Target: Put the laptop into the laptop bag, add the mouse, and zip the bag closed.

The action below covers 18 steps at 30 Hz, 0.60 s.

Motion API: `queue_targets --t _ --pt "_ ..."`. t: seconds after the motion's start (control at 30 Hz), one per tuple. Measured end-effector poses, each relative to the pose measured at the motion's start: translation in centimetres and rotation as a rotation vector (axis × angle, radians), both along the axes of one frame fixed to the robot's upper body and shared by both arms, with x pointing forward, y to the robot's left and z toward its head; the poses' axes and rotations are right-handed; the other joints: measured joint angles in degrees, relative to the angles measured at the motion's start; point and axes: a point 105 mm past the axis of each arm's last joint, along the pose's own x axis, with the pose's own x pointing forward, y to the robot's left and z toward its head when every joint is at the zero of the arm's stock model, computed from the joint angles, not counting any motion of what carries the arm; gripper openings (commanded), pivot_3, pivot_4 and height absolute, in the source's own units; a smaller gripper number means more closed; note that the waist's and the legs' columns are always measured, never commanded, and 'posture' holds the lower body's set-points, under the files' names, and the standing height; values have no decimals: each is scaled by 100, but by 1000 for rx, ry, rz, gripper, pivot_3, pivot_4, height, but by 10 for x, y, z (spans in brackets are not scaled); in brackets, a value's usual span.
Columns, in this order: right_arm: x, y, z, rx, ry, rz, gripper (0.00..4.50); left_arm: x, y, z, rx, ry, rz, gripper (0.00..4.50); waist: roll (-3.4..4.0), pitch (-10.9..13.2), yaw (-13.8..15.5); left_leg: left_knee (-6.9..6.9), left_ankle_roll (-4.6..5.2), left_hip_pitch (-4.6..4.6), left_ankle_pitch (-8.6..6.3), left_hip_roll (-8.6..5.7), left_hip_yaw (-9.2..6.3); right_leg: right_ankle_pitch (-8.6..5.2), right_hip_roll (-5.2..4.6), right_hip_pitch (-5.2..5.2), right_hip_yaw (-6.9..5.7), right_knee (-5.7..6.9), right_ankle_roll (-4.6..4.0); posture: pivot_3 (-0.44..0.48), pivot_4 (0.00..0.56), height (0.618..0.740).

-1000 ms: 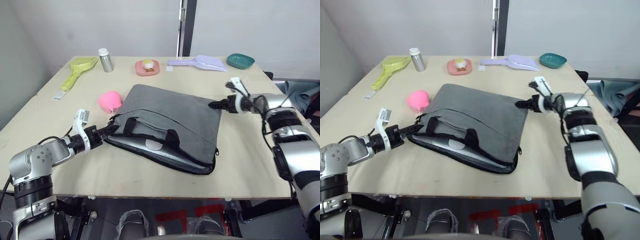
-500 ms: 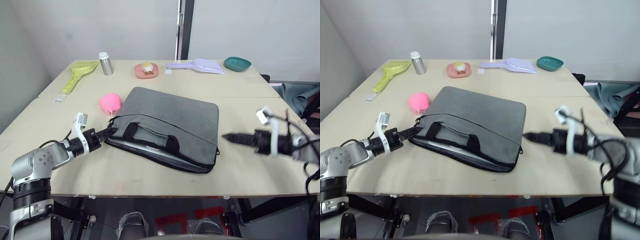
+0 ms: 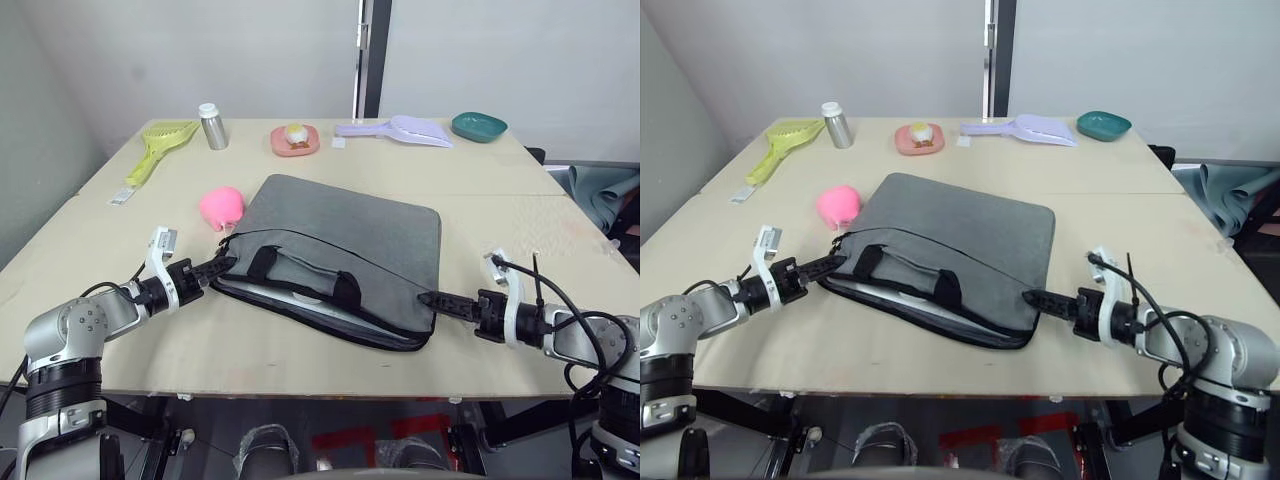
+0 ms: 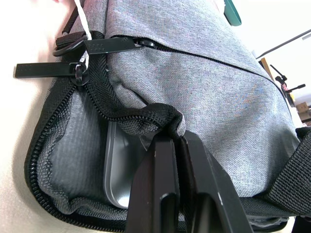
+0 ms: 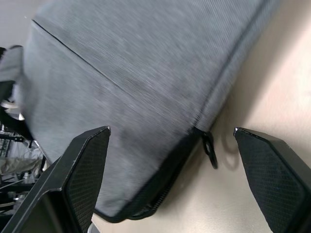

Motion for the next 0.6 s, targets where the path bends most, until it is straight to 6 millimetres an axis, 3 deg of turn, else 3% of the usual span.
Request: queue_targets --t 0.17,0.4,0.6 --pt "15 12 1 -7 -22 38 2378 1 -1 2 0 6 0 0 0 0 -7 1 -2 2 1 0 0 1 0 2 1 1 2 0 150 740" --pt "33 3 14 -64 -85 53 57 -14 -5 4 26 8 -46 0 0 0 -48 -14 -28 -4 15 2 2 0 5 -4 -2 -13 4 0 150 740" --pt "64 11 31 -154 -150 122 57 -42 -2 5 38 43 -112 0 1 1 -126 -17 -27 -14 14 8 6 0 11 -24 0 -6 3 0 150 740"
